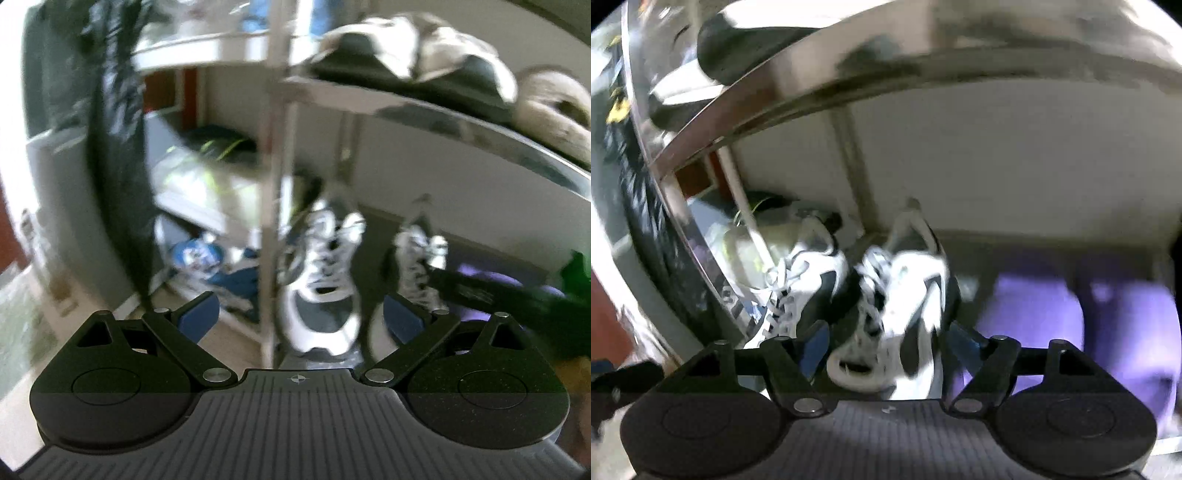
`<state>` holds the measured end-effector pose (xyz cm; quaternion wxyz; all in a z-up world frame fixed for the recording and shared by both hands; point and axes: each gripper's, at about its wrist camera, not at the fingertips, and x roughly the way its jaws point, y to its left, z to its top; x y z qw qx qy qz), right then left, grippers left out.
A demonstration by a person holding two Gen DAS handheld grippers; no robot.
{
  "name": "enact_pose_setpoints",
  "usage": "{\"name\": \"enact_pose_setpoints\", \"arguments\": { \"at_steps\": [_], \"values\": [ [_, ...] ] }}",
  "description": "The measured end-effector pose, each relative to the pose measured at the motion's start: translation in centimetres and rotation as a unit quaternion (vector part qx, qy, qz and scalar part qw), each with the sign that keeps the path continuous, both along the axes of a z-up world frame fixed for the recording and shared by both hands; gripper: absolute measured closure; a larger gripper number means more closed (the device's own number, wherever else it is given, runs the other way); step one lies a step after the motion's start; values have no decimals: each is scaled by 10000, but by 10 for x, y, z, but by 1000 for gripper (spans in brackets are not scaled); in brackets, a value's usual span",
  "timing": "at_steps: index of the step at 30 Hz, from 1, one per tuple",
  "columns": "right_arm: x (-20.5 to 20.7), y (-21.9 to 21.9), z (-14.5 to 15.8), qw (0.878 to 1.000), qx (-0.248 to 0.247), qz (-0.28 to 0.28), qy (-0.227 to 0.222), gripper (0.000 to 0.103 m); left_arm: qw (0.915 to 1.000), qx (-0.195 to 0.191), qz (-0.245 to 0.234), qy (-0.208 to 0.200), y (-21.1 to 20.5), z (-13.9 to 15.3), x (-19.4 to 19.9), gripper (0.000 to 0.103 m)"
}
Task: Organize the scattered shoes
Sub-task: 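Lift the white-black sneakers onto the shelf beside the purple slides, then open the right tool and pull it back from the white-black sneakers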
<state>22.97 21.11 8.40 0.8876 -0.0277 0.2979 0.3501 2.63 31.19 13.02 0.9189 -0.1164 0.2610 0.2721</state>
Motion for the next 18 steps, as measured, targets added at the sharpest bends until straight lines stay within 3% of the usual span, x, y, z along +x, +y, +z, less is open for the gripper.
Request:
{"name": "enact_pose_setpoints", "arguments": {
  "at_steps": [5, 7, 10, 13, 18],
  "values": [
    [29, 42, -15, 9983, -568, 59, -131, 20, 9999, -65, 89, -27, 4, 0, 0, 4],
    [36, 54, -26, 9970, -760, 94, 59, 19, 9998, -119, 154, 27, 7, -2, 1, 4],
    [31, 62, -38, 9950, -918, -194, -349, 30, 9995, -200, 237, 68, 12, -5, 3, 4],
    [37, 60, -44, 9932, -642, -779, -581, 34, 9996, -168, 218, 87, 11, -5, 3, 4],
    [43, 63, -45, 9914, -678, -925, -623, 29, 9991, -117, 411, 18, 14, -3, -1, 4]
  ]
}}
